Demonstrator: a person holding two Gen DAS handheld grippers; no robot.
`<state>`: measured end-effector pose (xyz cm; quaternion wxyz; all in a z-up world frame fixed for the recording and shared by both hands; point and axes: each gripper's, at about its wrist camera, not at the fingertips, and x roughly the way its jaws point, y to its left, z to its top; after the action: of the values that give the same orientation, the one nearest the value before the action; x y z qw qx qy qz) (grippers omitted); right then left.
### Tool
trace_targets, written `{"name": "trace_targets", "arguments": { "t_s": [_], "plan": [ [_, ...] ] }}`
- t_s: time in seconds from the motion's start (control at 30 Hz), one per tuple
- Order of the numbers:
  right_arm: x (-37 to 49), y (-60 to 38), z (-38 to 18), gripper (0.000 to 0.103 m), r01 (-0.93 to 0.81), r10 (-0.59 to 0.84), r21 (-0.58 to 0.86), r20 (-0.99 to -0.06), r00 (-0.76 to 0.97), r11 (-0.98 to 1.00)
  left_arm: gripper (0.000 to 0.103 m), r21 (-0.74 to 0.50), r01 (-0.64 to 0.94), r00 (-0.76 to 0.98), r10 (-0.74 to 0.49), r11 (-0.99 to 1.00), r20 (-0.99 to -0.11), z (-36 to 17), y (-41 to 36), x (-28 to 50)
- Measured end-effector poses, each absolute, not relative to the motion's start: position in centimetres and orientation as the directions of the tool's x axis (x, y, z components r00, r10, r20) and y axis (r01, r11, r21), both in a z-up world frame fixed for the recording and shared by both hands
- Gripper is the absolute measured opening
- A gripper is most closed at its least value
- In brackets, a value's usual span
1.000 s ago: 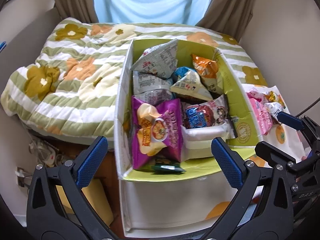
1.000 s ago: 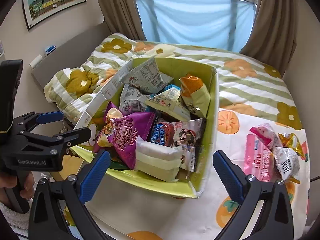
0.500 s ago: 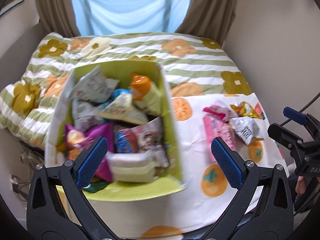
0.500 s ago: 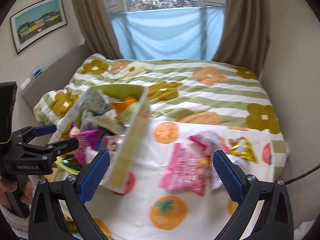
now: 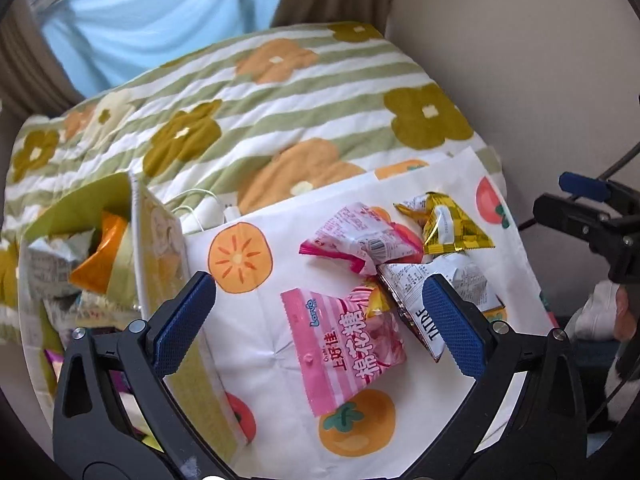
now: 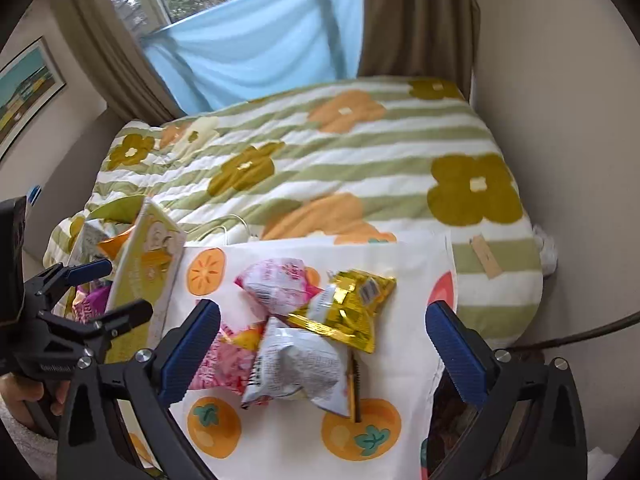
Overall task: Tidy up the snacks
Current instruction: 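Move both tools back over the remaining snacks on the sheet, then grasp pink-white candy bag with left tool while right grasps gold bag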
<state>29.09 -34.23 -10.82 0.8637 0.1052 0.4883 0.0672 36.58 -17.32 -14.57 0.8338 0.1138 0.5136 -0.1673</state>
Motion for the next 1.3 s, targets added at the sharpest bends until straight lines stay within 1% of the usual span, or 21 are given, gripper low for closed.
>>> {"name": "trace_targets", "arguments": {
  "t_s": [0.1, 0.23, 0.4, 0.57, 0.77, 0.87, 0.93, 0.97, 1.03, 1.07, 1.13, 1.23, 1.3],
  "plan": [
    [30.3, -35.7, -12.6, 0.102, 0.026, 0.240, 0.287, -0.844, 0.479, 0.957, 0.102, 0.053, 0.461, 0.371, -0.138, 0.886, -0.918, -16.4, -19.1, 38.3],
    [31.7, -36.3, -15.1, 0.102, 0.072, 0.262, 0.323, -0.862, 0.434, 0.944, 0.102, 0.046, 0.547, 0.281, -0.132, 0.836, -0.950, -19.2, -20.8, 40.5],
    [33.3, -36.6, -17.8, 0.102, 0.152, 0.284, 0.366, -0.874, 0.395, 0.918, 0.102, 0.072, 0.662, 0.211, -0.094, 0.746, -0.973, -22.5, -23.2, 42.6],
    [35.0, -36.2, -20.5, 0.102, 0.226, 0.299, 0.386, -0.892, 0.339, 0.895, 0.102, 0.056, 0.735, 0.160, -0.092, 0.676, -0.983, -24.9, -25.0, 44.1],
    [36.0, -35.4, -23.3, 0.102, 0.284, 0.327, 0.404, -0.902, 0.282, 0.870, 0.101, -0.002, 0.776, 0.080, -0.102, 0.631, -0.992, -27.6, -26.3, 45.1],
    [36.4, -35.2, -23.9, 0.102, 0.289, 0.316, 0.389, -0.910, 0.269, 0.875, 0.094, -0.047, 0.776, 0.040, -0.123, 0.629, -0.992, -28.5, -26.5, 45.4],
    [36.7, -35.2, -24.3, 0.101, 0.292, 0.309, 0.380, -0.915, 0.261, 0.878, 0.083, -0.085, 0.771, 0.009, -0.143, 0.631, -0.990, -29.0, -26.4, 45.4],
    [36.8, -35.1, -24.5, 0.100, 0.293, 0.306, 0.375, -0.917, 0.257, 0.879, 0.080, -0.098, 0.770, 0.001, -0.155, 0.631, -0.988, -29.2, -26.3, 45.4],
    [36.8, -35.0, -24.8, 0.089, 0.290, 0.309, 0.375, -0.918, 0.249, 0.880, 0.073, -0.109, 0.769, -0.001, -0.170, 0.630, -0.985, -29.2, -26.2, 45.5],
    [36.9, -35.0, -25.0, 0.087, 0.288, 0.309, 0.373, -0.919, 0.244, 0.882, 0.072, -0.116, 0.769, -0.004, -0.177, 0.629, -0.984, -29.2, -26.2, 45.5],
    [36.9, -34.9, -25.2, 0.086, 0.285, 0.305, 0.365, -0.923, 0.235, 0.886, 0.063, -0.122, 0.766, -0.003, -0.185, 0.631, -0.983, -28.9, -26.0, 45.6],
    [36.8, -35.0, -25.5, 0.079, 0.282, 0.309, 0.366, -0.923, 0.227, 0.887, 0.058, -0.107, 0.759, 0.017, -0.185, 0.642, -0.983, -28.5, -25.6, 45.5],
    [36.8, -34.9, -25.6, 0.075, 0.278, 0.308, 0.364, -0.925, 0.224, 0.889, 0.057, -0.095, 0.753, 0.032, -0.180, 0.651, -0.983, -28.1, -25.3, 45.5]
  ]
}}
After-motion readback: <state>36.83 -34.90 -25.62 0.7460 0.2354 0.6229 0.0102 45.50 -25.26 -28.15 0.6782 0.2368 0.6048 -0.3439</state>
